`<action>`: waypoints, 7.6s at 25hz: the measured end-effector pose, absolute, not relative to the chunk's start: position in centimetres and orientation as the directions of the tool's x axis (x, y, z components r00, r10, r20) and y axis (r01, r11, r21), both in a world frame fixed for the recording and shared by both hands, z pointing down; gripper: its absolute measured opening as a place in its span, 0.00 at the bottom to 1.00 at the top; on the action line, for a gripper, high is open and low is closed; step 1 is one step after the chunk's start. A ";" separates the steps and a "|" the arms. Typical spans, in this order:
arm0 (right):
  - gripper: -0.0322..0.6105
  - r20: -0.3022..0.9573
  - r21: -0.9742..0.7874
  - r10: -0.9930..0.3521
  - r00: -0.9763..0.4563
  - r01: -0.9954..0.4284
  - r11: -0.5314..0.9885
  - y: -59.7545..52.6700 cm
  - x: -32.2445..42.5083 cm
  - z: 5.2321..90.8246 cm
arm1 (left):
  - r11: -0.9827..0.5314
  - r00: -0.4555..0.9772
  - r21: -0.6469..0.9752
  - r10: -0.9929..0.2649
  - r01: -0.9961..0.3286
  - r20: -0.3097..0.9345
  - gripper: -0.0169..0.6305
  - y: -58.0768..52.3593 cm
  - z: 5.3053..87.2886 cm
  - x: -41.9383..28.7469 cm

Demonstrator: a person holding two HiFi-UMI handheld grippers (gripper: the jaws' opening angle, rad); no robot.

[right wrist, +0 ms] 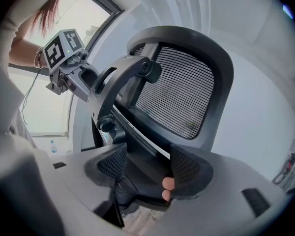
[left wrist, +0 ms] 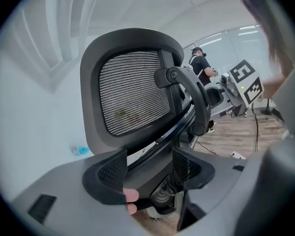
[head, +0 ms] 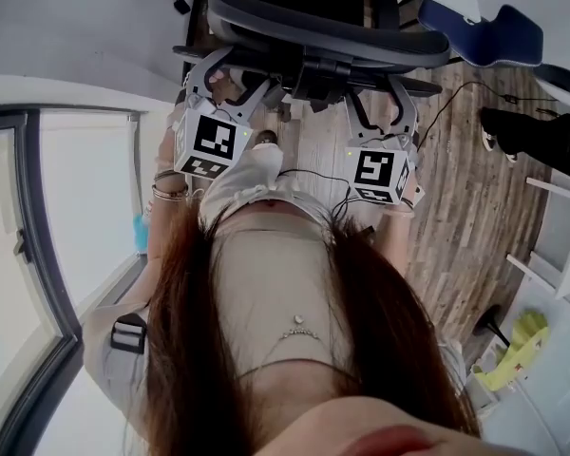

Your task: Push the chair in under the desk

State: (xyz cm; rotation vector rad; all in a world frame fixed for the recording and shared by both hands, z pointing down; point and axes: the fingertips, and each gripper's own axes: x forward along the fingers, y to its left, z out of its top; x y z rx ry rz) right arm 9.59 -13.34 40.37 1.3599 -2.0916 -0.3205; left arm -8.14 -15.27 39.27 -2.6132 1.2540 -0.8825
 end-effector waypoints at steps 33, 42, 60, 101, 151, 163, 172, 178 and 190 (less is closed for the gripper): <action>0.48 0.396 0.484 -0.894 -0.209 -0.780 0.397 -20.1 6.2 40.5 | -0.669 0.518 -0.358 -0.737 -0.652 0.434 0.47 -22.6 39.2 -11.8; 0.48 0.403 0.478 -0.889 -0.216 -0.779 0.406 -22.3 6.1 40.5 | -0.659 0.512 -0.363 -0.746 -0.659 0.425 0.47 -24.6 39.2 -12.0; 0.48 0.412 0.471 -0.886 -0.214 -0.782 0.408 -26.4 5.8 40.4 | -0.659 0.490 -0.350 -0.740 -0.666 0.461 0.47 -28.7 39.2 -12.1; 0.48 0.406 0.472 -0.876 -0.260 -0.761 0.445 -32.9 5.8 40.6 | -0.620 0.455 -0.342 -0.767 -0.706 0.452 0.47 -34.3 39.5 -12.0; 0.48 0.375 0.481 -0.874 -0.310 -0.740 0.469 -38.4 5.8 40.3 | -0.591 0.437 -0.337 -0.789 -0.733 0.432 0.47 -39.2 39.4 -11.8; 0.48 0.377 0.474 -0.865 -0.330 -0.734 0.486 -41.5 6.2 40.7 | -0.579 0.420 -0.334 -0.794 -0.744 0.439 0.47 -42.1 39.7 -11.4; 0.48 0.369 0.478 -0.862 -0.348 -0.725 0.497 -42.6 6.4 40.7 | -0.565 0.409 -0.334 -0.803 -0.754 0.434 0.48 -43.0 39.7 -11.2; 0.48 0.368 0.482 -0.863 -0.346 -0.723 0.495 -42.7 5.9 40.7 | -0.567 0.413 -0.330 -0.802 -0.755 0.433 0.48 -43.1 39.7 -11.7; 0.48 0.377 0.478 -0.872 -0.311 -0.742 0.471 -42.4 5.3 40.3 | -0.590 0.437 -0.332 -0.789 -0.736 0.432 0.48 -43.2 39.3 -12.4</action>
